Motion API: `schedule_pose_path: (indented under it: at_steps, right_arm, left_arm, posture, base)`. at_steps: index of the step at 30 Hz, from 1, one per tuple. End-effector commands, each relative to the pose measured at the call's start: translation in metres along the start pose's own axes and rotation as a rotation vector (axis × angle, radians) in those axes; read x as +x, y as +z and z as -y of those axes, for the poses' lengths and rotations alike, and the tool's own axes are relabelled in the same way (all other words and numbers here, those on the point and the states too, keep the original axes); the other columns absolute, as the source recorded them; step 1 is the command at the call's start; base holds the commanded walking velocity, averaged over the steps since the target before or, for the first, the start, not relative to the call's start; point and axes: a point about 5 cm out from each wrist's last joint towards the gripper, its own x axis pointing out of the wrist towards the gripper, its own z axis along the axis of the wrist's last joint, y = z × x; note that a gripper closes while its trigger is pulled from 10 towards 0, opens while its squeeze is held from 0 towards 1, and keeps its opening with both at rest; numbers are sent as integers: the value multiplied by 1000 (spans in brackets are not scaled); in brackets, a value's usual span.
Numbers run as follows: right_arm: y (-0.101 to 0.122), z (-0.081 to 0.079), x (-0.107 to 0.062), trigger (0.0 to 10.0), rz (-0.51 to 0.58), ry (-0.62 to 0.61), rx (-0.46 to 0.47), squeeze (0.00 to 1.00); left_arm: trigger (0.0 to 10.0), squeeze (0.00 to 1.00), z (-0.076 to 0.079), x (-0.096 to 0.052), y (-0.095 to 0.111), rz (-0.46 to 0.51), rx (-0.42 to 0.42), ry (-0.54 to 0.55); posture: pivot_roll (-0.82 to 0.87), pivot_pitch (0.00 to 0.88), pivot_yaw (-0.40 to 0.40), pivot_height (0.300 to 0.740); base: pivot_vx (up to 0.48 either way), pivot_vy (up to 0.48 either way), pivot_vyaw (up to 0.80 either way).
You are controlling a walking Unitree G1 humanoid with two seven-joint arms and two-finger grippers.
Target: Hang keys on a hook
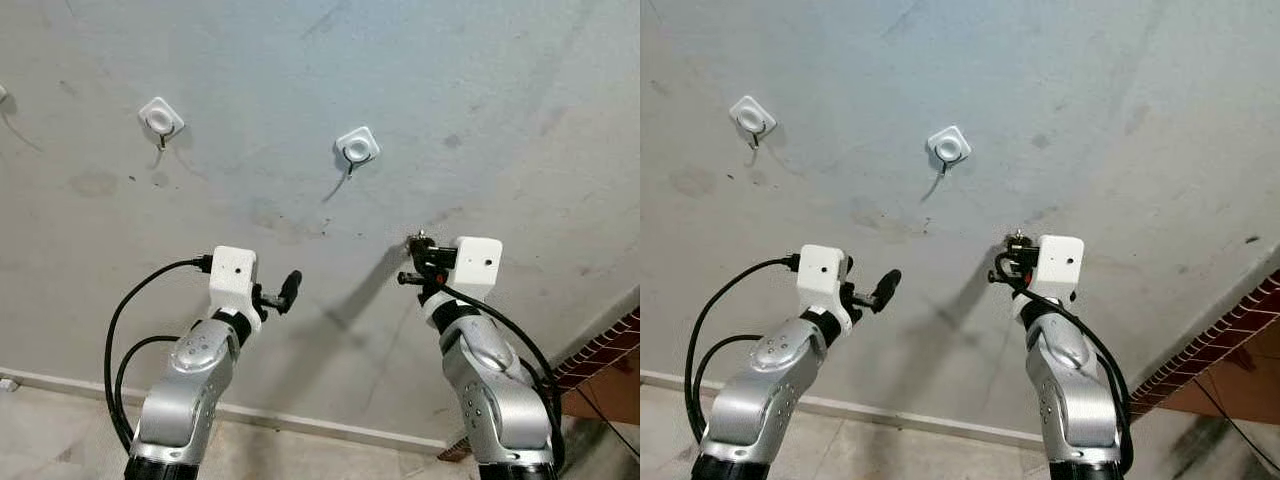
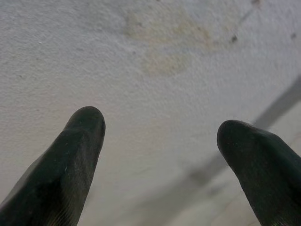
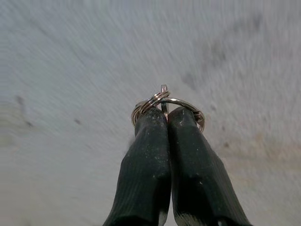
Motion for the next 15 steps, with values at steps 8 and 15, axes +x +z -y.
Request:
schedule_pose_path:
  at_steps: [8,15]
  right_arm:
    - [28,-33,-21,10000,57,324,62,0]
    - [23,-27,-21,10000,36,274,50,0]
  left_arm:
    - [10000,0,-12,-19,-5,-10,74,24]
    - [10000,0,-8,-18,-3,0,65,-5]
  posture:
    - [141,0,-101,740]
    - [145,0,-97,740]
  base:
    - [0,0,0]
    - [0,0,0]
